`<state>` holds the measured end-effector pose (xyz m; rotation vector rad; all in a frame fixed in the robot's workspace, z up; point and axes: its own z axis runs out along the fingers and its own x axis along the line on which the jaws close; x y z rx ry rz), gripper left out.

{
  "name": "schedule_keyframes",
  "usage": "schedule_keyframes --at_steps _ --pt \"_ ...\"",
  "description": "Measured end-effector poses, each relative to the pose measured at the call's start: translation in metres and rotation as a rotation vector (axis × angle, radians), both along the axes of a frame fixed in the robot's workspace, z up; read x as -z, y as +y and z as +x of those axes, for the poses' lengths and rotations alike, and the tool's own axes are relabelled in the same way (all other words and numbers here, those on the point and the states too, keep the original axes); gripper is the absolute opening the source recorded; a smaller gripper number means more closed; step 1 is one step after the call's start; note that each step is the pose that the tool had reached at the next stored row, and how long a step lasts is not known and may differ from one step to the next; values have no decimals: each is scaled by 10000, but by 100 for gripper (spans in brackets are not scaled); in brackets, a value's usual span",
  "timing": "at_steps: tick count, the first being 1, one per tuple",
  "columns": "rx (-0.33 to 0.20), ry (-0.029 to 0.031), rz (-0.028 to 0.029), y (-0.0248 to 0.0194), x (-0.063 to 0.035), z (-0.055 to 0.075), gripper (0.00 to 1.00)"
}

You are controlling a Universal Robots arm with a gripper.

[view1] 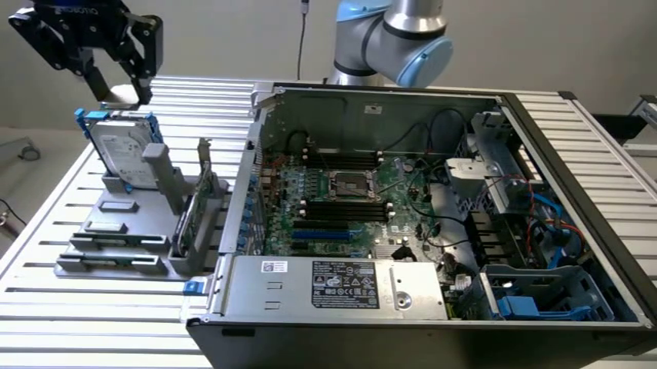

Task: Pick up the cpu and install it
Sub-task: 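Pick up the cpu and move it towards the insertion slot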

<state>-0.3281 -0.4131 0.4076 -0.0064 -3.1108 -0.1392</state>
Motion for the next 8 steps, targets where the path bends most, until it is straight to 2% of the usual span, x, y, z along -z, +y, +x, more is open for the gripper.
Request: schedule_keyframes --at_steps 8 --pt "-1 26 -1 0 -143 362 55"
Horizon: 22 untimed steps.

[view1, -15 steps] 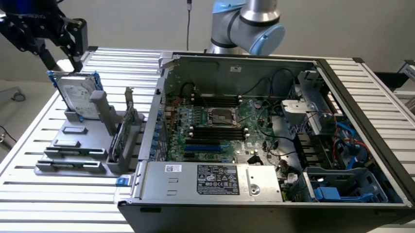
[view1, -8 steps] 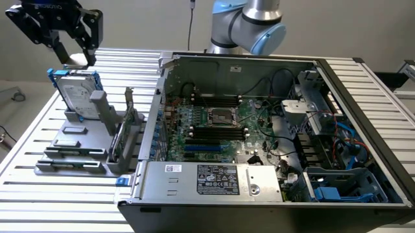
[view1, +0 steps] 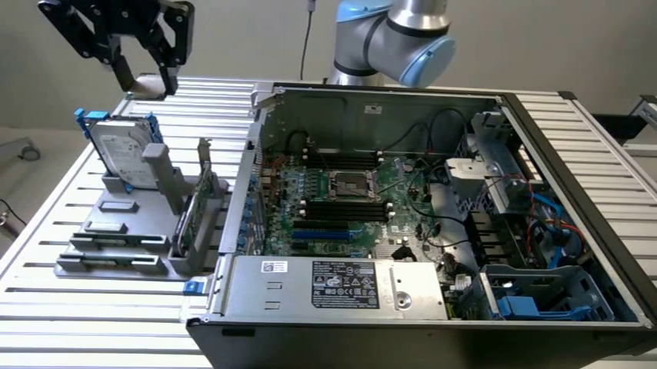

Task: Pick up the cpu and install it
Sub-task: 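Pick up the cpu and move it towards the insertion slot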

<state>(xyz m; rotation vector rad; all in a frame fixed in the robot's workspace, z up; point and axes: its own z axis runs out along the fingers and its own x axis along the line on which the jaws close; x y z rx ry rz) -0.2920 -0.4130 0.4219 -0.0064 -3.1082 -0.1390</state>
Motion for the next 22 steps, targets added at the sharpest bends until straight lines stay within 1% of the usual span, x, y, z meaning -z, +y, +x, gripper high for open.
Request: schedule_keyframes --at_steps 8,22 --pt "1 17 0 0 -56 364 55" --pt "1 30 0 0 -71 1001 55"
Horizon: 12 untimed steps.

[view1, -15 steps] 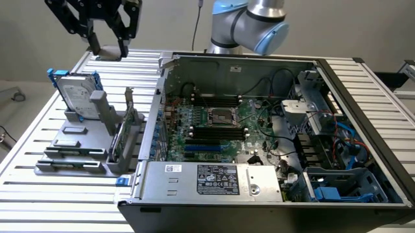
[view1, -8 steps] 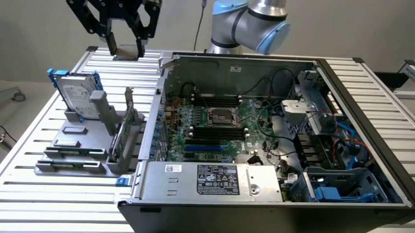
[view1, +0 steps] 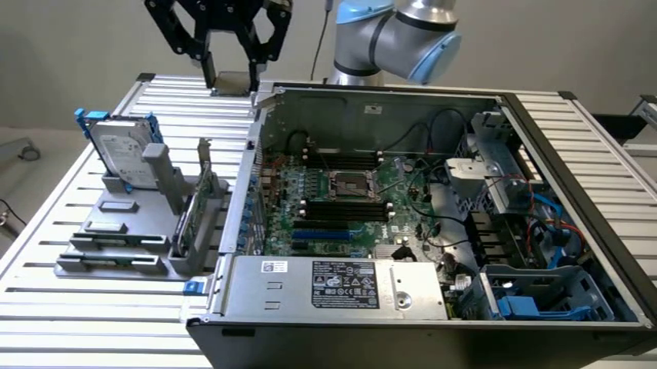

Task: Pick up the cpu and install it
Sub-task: 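Pick up the cpu and move it towards the insertion slot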

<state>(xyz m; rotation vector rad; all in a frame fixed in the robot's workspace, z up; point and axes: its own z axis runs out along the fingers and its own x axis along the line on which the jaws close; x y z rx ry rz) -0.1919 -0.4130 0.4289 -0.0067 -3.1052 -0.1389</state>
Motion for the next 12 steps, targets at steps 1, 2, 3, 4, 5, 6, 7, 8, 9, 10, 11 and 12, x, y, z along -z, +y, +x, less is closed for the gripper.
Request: schedule_keyframes --at_steps 1,2,3,4,5,6,7,8,9,10,11,12 --pt "-1 0 0 0 0 45 55" --pt "0 1 0 0 0 90 55" --pt "0 1 0 0 0 134 55" --pt "0 1 0 0 0 180 55" --pt "-1 1 1 0 0 226 55" --pt "0 1 1 0 0 271 55" --pt "0 1 0 0 0 317 55" --pt "0 2 0 0 0 362 55" --pt "0 1 1 0 0 409 55" --pt "0 1 1 0 0 452 55" --pt "0 1 0 0 0 501 55" --pt "-1 2 0 0 0 546 55"
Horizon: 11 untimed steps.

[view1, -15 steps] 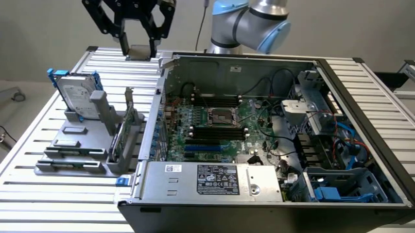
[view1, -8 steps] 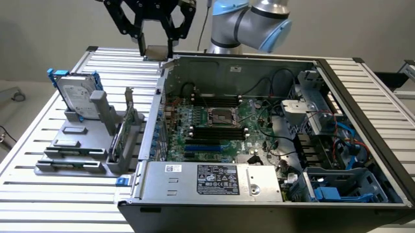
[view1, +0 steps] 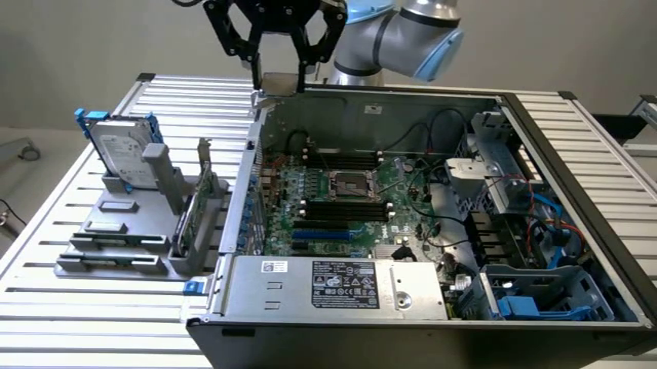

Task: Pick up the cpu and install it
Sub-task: 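Pick up the cpu and move it towards the insertion slot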

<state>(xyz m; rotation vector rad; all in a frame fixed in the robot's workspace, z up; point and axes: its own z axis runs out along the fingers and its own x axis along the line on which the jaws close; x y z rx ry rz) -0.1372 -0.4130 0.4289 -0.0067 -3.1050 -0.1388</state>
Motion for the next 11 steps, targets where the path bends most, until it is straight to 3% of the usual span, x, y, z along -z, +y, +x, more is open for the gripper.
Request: schedule_keyframes --at_steps 7,11 --pt "0 -1 0 10 5 316 55" --pt "0 0 0 77 60 499 55"
